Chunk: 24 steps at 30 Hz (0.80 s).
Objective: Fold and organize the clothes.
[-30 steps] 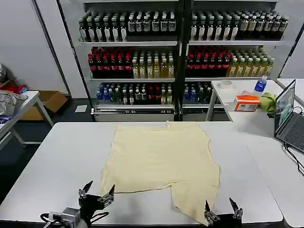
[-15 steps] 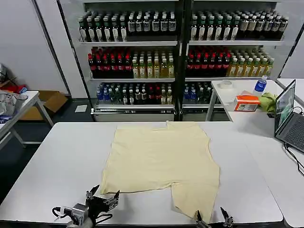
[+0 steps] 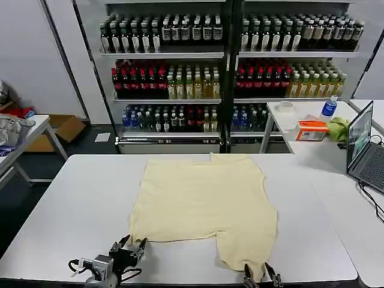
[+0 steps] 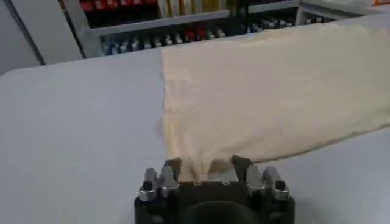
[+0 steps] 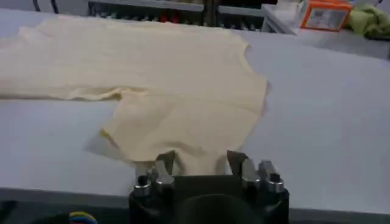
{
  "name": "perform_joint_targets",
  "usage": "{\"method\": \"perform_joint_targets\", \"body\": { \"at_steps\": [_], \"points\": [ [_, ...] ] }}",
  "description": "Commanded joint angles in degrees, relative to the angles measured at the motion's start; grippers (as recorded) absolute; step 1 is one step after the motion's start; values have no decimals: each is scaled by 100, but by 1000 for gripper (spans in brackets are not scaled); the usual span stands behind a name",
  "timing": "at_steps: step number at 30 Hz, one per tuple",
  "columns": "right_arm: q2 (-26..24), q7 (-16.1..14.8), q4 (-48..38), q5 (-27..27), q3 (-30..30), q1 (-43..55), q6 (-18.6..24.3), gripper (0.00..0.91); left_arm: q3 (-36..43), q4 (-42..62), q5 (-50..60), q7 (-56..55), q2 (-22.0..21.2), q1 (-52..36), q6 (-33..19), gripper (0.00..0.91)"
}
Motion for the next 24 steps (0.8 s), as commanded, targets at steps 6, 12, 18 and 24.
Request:
{"method": "perform_joint_targets", "body": {
  "at_steps": [6,12,18,24],
  "points": [
    [-2,-50,61,76,-38,-45,148,0,-93,-231,-15,72,-4,158,-30,20],
    [-86,-316,417,-270,30,-286,670,0,-356,-700,-21,128,-45,416,-46,20],
    [-284,-447,907,-354,298,-551,1074,0,-771,-1291,-126,146,-64,897,-36,20],
    [-452,-518,1315,-352,674,-908,1256,0,-1103,-1804,-127,146,-220,1409,-38,20]
  ]
}}
